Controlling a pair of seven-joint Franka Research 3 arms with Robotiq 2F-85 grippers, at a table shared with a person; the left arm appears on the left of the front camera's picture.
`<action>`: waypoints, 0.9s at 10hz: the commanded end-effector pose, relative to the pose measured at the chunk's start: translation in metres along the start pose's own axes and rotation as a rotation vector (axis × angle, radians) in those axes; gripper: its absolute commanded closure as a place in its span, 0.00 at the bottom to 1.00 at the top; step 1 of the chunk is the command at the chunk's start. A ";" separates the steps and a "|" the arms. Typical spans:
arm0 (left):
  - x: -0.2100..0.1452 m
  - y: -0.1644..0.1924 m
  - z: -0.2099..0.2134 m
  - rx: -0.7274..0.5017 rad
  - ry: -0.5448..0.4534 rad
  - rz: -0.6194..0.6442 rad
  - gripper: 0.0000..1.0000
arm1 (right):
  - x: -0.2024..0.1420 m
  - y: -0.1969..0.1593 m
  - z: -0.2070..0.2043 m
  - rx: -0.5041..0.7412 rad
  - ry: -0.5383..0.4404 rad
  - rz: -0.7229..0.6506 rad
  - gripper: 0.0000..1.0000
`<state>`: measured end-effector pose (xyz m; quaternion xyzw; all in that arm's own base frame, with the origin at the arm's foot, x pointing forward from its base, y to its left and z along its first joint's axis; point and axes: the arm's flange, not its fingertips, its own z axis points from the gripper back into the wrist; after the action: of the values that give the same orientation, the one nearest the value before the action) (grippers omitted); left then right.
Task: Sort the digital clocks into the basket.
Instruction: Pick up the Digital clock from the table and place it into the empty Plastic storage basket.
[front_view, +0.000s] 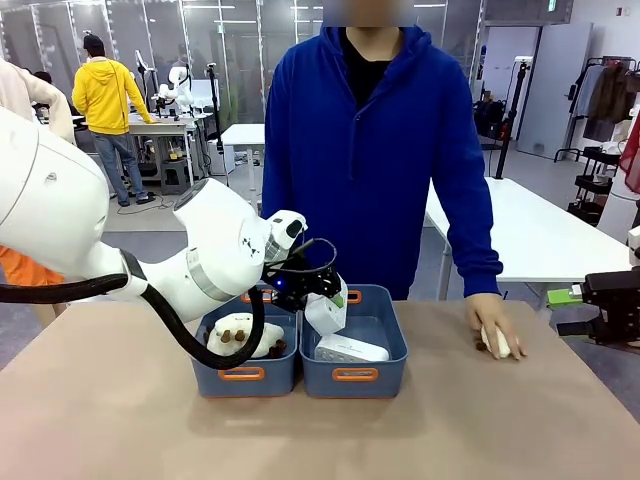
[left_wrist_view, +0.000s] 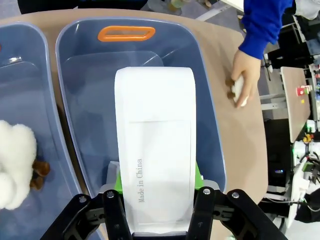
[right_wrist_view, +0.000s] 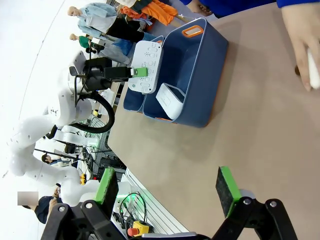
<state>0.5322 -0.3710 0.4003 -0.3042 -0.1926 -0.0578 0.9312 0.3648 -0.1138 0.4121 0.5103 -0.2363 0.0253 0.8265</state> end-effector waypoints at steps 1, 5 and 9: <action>0.001 0.003 0.006 -0.015 0.003 0.026 0.36 | 0.000 -0.001 0.002 -0.003 0.012 0.002 0.00; 0.001 0.009 0.024 -0.066 -0.022 0.067 0.07 | 0.000 -0.001 0.002 -0.003 0.012 0.002 0.00; -0.023 0.045 0.127 -0.203 -0.073 0.259 0.00 | 0.000 -0.001 0.002 -0.003 0.012 0.002 0.00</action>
<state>0.5158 -0.3141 0.4529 -0.3901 -0.1887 0.0399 0.9003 0.3649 -0.1139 0.4118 0.5102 -0.2360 0.0250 0.8266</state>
